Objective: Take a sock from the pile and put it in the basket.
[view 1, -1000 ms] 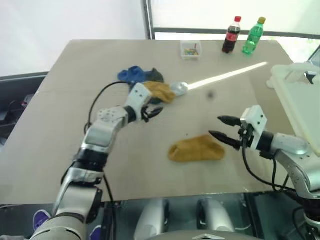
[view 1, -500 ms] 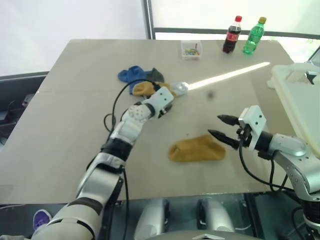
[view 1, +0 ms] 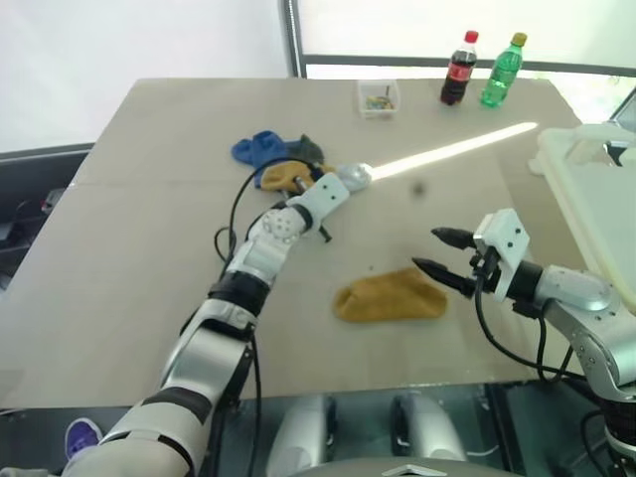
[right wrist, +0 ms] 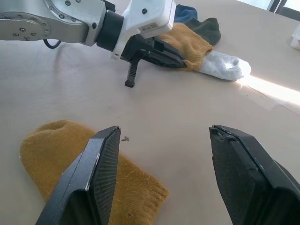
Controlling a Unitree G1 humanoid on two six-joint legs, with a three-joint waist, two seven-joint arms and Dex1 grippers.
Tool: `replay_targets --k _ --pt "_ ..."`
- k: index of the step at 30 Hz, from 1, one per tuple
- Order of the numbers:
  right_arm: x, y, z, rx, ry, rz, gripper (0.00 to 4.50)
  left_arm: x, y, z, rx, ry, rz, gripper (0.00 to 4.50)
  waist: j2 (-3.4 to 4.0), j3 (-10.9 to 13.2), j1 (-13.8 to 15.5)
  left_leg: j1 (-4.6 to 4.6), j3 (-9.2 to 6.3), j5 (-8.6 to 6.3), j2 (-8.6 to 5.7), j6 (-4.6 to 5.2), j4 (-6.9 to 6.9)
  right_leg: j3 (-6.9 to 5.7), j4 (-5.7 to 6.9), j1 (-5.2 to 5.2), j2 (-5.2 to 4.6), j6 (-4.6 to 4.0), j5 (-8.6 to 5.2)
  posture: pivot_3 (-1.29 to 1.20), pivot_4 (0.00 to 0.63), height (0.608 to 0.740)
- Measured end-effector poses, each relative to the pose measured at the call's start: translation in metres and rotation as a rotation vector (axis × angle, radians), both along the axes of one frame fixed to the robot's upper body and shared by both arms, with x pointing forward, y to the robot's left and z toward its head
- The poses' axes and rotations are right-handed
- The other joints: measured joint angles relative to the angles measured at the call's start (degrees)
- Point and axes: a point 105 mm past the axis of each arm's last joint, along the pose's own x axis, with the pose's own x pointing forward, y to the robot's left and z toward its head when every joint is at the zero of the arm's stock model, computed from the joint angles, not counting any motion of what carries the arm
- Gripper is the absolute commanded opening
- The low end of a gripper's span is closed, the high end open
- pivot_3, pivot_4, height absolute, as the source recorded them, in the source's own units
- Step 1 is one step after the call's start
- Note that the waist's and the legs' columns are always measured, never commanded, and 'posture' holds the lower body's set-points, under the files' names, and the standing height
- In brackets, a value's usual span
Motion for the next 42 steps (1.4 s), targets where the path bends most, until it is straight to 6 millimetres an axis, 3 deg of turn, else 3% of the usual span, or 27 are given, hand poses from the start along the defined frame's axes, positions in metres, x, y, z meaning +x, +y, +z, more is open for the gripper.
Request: replay_targets --k 4,10,19,22,24,32,37,40,42 --pt "0.0 0.0 0.001 0.001 -0.002 -0.003 3.1 -0.015 0.012 0.007 -0.046 0.011 -0.038 0.07 0.0 0.0 0.0 0.01 0.0 0.01 0.04 -0.03 0.0 0.0 0.03 -0.01 0.0 -0.01 0.0 0.0 0.15 0.732" --pt "0.0 0.0 0.001 0.002 0.0 0.001 3.1 -0.057 0.03 -0.011 -0.137 0.178 -0.072 0.07 0.01 -0.01 0.06 0.03 -0.01 0.13 0.06 -0.24 0.0 0.01 0.03 0.0 -0.02 -0.01 0.0 0.0 0.15 0.732" --pt "-0.001 0.002 0.0 0.002 0.01 0.017 3.1 -0.106 0.057 0.0 -0.323 0.37 -0.05 0.07 0.03 -0.01 -0.08 0.09 0.01 0.12 0.1 -0.21 0.0 0.03 0.05 0.02 -0.02 -0.02 -0.01 0.0 0.15 0.732" --pt "0.0 0.001 -0.002 0.002 0.014 0.016 3.1 -0.126 0.041 -0.008 -0.385 0.498 -0.113 0.07 0.02 -0.01 0.34 0.08 -0.02 0.13 0.08 -0.24 0.01 0.02 0.04 0.05 -0.03 -0.03 -0.02 0.0 0.15 0.732" --pt "0.0 0.001 -0.002 0.003 0.013 0.017 3.1 -0.129 0.025 -0.01 -0.41 0.534 -0.142 0.07 0.02 -0.01 0.61 0.12 -0.06 0.1 0.02 -0.19 0.03 0.0 -0.01 0.17 -0.05 -0.03 -0.02 0.0 0.15 0.732" --pt "0.001 0.0 -0.004 -0.01 0.014 0.008 3.1 -0.112 -0.074 0.015 -0.551 0.578 -0.281 0.07 -0.02 0.0 0.54 0.12 -0.07 0.01 -0.05 -0.01 0.15 0.04 0.03 0.2 0.01 0.04 0.02 0.0 0.15 0.732" --pt "0.003 -0.004 -0.007 -0.036 0.027 -0.027 3.1 -0.105 -0.098 0.006 -0.518 0.584 -0.299 0.07 0.01 0.0 -0.21 0.16 -0.01 0.01 -0.01 0.0 0.11 0.15 0.03 0.15 0.09 0.04 0.02 0.0 0.15 0.732" --pt "0.005 -0.011 -0.013 -0.078 0.061 -0.081 3.1 -0.104 -0.096 0.004 -0.523 0.58 -0.292 0.93 0.01 -0.01 -0.02 0.15 -0.01 0.01 0.03 0.0 0.11 0.14 0.03 0.14 0.07 0.03 0.02 0.0 0.15 0.732" --pt "0.006 -0.013 -0.016 -0.087 0.078 -0.109 3.1 -0.103 -0.088 0.005 -0.543 0.57 -0.272 1.87 0.01 -0.01 -0.07 0.14 0.01 0.0 0.03 0.0 0.11 0.16 0.02 0.13 0.05 0.03 0.02 0.0 0.15 0.732"
